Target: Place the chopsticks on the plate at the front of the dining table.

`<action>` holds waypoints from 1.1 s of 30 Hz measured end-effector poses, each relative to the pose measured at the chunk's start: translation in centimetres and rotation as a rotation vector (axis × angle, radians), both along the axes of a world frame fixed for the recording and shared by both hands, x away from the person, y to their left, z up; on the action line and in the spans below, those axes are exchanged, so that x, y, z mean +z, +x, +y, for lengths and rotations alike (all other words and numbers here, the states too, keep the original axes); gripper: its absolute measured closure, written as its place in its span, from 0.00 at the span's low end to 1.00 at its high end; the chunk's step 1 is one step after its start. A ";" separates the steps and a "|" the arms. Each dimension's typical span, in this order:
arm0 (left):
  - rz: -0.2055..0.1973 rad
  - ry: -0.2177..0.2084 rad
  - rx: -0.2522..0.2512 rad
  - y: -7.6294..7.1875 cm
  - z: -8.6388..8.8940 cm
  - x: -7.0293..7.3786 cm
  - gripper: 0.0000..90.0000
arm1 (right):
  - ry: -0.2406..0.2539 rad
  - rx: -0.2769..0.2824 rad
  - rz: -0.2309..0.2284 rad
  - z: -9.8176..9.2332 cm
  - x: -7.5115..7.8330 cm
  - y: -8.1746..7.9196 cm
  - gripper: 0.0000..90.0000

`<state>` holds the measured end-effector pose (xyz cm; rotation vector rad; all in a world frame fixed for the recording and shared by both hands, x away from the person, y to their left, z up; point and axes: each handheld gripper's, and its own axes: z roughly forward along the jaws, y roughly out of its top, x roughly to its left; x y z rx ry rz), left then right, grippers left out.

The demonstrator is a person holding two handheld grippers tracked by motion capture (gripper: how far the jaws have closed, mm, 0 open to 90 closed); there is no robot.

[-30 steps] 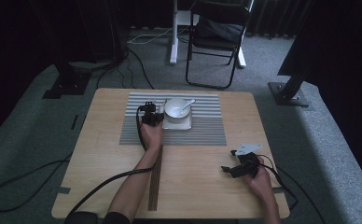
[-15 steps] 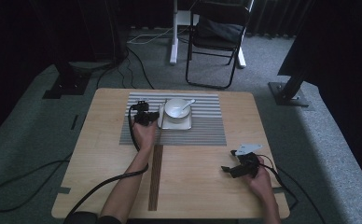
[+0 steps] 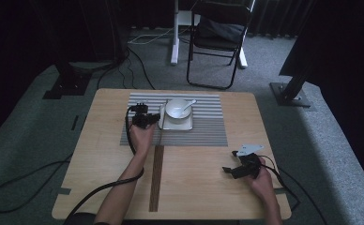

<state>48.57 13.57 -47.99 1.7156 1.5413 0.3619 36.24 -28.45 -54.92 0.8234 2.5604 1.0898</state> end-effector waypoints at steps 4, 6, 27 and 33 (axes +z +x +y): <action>-0.021 0.006 -0.017 -0.6 0.2 0.8 0.61 | 0.000 0.000 0.000 0.0 0.0 0.0 0.13; -0.028 0.005 -0.024 -0.9 0.4 1.2 0.61 | 0.000 0.000 0.000 0.0 0.0 0.0 0.13; -0.024 -0.005 -0.082 -2.2 1.5 2.2 0.59 | 0.000 0.000 0.000 0.0 0.0 0.0 0.13; -0.019 -0.001 -0.088 -2.6 1.7 2.1 0.59 | 0.000 0.000 0.000 0.0 0.0 0.0 0.13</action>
